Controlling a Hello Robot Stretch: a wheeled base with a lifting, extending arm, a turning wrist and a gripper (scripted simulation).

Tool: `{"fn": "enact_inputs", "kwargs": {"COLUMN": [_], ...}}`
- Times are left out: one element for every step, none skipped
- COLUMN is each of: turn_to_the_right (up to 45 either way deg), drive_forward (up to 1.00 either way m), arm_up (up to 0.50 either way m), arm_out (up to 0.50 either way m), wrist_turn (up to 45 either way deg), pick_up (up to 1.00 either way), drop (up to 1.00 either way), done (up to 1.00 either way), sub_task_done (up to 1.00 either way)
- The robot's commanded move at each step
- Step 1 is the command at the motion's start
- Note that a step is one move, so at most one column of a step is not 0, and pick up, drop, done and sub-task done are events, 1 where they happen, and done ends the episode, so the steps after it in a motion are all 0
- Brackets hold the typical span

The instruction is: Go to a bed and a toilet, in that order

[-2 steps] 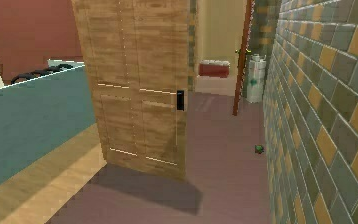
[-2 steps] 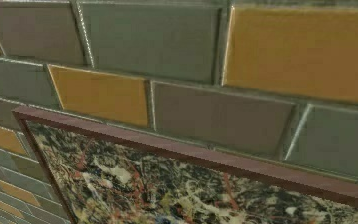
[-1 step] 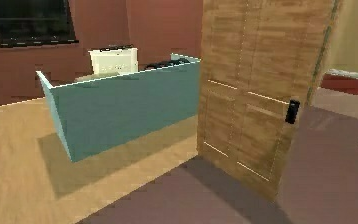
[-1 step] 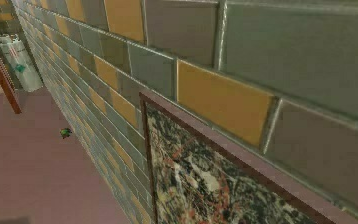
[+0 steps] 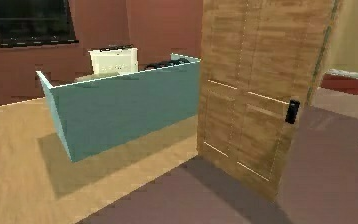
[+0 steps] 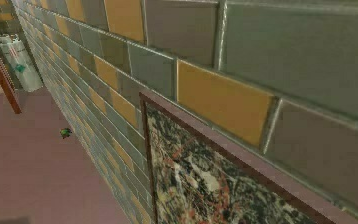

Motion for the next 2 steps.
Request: {"fn": "enact_inputs", "kwargs": {"turn_to_the_right": [-12.0,0.0], "drive_forward": [0.0,0.1], "arm_up": [0.0,0.0], "arm_out": [0.0,0.0], "wrist_turn": [0.0,0.0], "pick_up": [0.0,0.0], "drop": [0.0,0.0], "done": [0.0,0.0], "sub_task_done": [0.0,0.0]}}
